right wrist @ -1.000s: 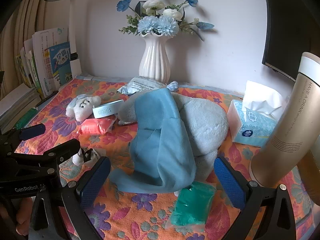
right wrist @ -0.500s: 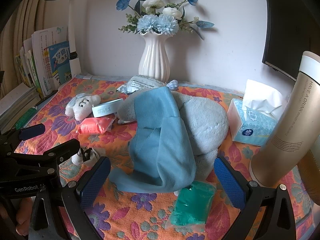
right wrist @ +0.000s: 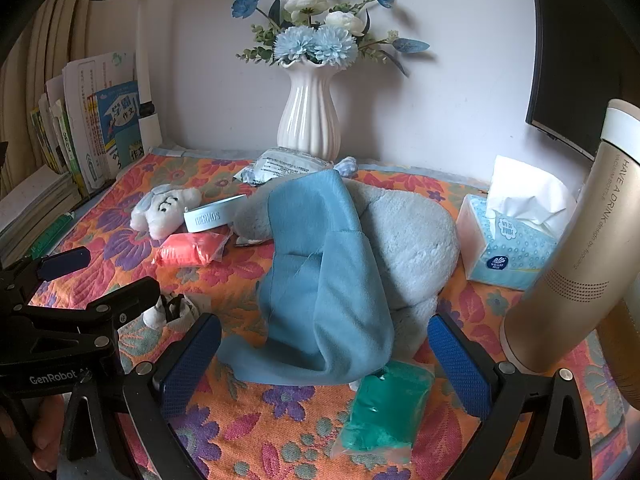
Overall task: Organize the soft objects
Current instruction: 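Grasp the light blue cloth with the right tool while the left tool grasps the white mask-like item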
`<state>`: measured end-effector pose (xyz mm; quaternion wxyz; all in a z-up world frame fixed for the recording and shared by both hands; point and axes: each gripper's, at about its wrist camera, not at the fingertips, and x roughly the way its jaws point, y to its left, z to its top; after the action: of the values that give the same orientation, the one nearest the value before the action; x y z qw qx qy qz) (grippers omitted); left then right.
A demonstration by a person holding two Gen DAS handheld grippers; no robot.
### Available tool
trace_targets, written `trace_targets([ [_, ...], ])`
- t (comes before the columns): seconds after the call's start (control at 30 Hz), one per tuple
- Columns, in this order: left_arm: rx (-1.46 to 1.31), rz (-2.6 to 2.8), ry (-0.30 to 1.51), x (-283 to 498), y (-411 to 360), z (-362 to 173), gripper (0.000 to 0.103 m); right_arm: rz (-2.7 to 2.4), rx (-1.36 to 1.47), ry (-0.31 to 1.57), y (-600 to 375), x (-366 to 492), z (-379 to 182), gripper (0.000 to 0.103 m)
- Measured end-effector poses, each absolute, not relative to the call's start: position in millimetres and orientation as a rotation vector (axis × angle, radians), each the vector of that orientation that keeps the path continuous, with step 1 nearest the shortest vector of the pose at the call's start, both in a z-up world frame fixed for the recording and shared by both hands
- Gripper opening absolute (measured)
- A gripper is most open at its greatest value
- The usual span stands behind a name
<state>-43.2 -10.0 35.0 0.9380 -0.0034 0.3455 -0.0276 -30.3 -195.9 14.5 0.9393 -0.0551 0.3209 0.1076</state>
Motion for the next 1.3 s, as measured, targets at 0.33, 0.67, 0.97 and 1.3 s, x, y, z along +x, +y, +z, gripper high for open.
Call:
trace_targets([
  [0.33, -0.006, -0.056, 0.706, -43, -10, 35, 0.102, 0.219, -0.111, 0.655, -196, -30, 15, 0.103],
  [0.67, -0.008, -0.087, 0.708, -45, -11, 35, 0.102, 0.250, -0.102, 0.608, -200, -41, 20, 0.103],
  [0.97, 0.031, -0.231, 0.759, -58, -21, 39, 0.098, 0.275, -0.049, 0.645, -243, -66, 16, 0.103],
  [1.3, 0.047, -0.329, 0.916, -32, -41, 24, 0.075, 0.380, 0.000, 0.731, -248, -42, 37, 0.103],
])
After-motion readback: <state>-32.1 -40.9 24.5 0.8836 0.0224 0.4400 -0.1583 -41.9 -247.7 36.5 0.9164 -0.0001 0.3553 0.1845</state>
